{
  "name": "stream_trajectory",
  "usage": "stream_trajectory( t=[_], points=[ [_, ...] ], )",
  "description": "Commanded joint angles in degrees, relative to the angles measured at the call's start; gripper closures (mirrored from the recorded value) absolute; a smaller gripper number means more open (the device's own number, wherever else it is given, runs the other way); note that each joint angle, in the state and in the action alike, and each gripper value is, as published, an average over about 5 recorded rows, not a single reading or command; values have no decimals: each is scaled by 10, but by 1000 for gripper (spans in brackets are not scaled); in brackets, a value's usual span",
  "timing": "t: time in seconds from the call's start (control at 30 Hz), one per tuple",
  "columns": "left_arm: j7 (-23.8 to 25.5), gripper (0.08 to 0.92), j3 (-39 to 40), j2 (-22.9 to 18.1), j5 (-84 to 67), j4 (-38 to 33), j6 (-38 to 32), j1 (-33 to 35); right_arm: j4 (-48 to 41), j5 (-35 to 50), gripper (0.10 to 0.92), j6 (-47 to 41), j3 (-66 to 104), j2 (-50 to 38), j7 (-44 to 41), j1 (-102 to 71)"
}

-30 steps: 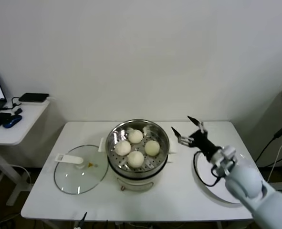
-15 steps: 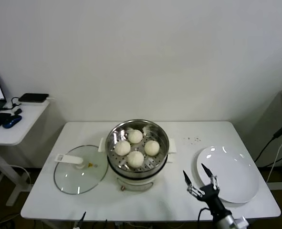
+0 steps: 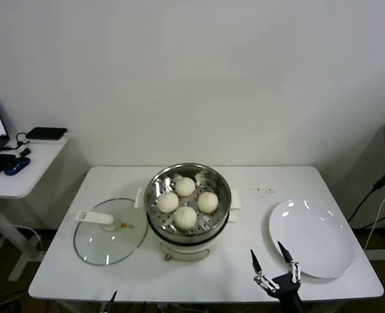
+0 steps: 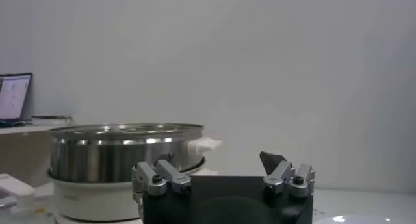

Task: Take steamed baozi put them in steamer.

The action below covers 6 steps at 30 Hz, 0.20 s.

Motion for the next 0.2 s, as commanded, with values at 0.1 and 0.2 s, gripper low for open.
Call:
stream_trajectory(
  t=[0.1,0.2],
  points=[
    [0,177,0,-1,0,-3,0,2,-2,-12,203,38,-14,14,15,-20],
    [0,177,0,-1,0,-4,0,2,-2,-12,203,38,-15,15,15,-20]
  ],
)
